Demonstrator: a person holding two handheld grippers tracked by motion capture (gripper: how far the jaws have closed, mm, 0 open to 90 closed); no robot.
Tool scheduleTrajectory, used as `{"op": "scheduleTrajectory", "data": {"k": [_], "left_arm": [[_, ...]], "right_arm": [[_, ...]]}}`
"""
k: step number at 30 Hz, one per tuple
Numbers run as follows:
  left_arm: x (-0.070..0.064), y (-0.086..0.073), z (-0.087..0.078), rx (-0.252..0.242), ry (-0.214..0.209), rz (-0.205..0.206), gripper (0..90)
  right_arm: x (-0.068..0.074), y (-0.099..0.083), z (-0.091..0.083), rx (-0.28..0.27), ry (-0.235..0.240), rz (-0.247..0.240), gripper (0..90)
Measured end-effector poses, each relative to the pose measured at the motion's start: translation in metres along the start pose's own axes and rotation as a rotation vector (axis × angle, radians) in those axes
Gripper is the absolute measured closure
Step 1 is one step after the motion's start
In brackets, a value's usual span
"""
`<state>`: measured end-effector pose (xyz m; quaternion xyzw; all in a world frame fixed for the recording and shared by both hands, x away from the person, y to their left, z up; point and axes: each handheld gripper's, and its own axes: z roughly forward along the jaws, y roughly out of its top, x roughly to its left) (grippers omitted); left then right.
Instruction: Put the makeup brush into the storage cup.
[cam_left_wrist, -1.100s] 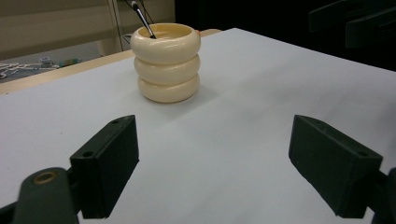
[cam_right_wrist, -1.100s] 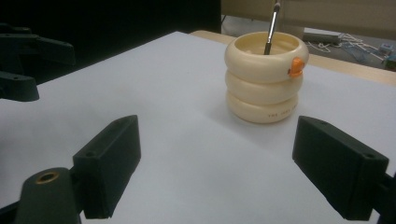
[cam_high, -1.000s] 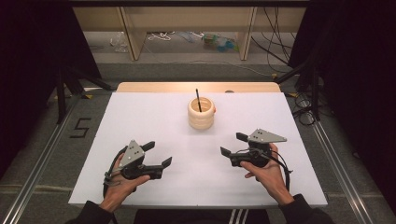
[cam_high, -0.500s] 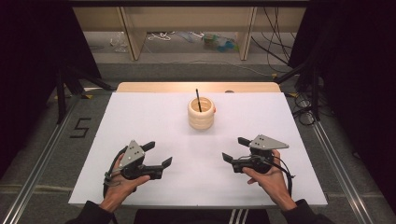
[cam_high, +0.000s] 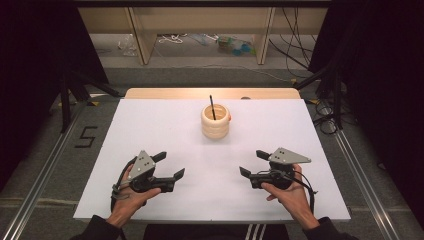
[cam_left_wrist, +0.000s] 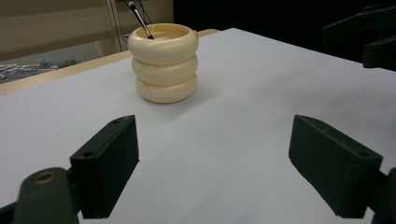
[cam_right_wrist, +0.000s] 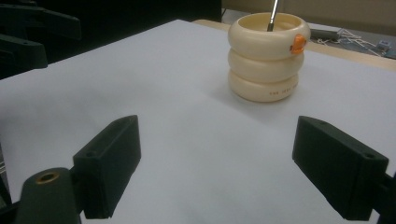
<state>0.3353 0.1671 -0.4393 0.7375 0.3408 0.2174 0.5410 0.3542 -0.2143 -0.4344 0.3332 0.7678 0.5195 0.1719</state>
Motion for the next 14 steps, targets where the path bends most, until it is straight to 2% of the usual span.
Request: {"op": "scheduleTrajectory", "data": {"k": [1,4,7,14], "left_arm": [[0.0006,0.0003,-0.0001,0.0,0.0,0.011,15.8],[0.0,0.0,0.0001,-0.001,0.0,-0.002,15.8],[0.0,0.0002,0.0002,-0.002,0.0,-0.004,15.8],[0.0006,0.0006,-0.0003,-0.005,-0.003,0.005,15.8]], "right_arm": [[-0.0002,0.0,0.0,-0.002,0.0,0.0,16.2],[-0.0001,0.0001,0.0001,-0.019,-0.002,0.002,16.2],[-0.0002,0.0003,-0.0006,-0.013,0.002,0.005,16.2],[-0.0005,0.0009,-0.0003,-0.019,0.001,0.006,16.2]]}}
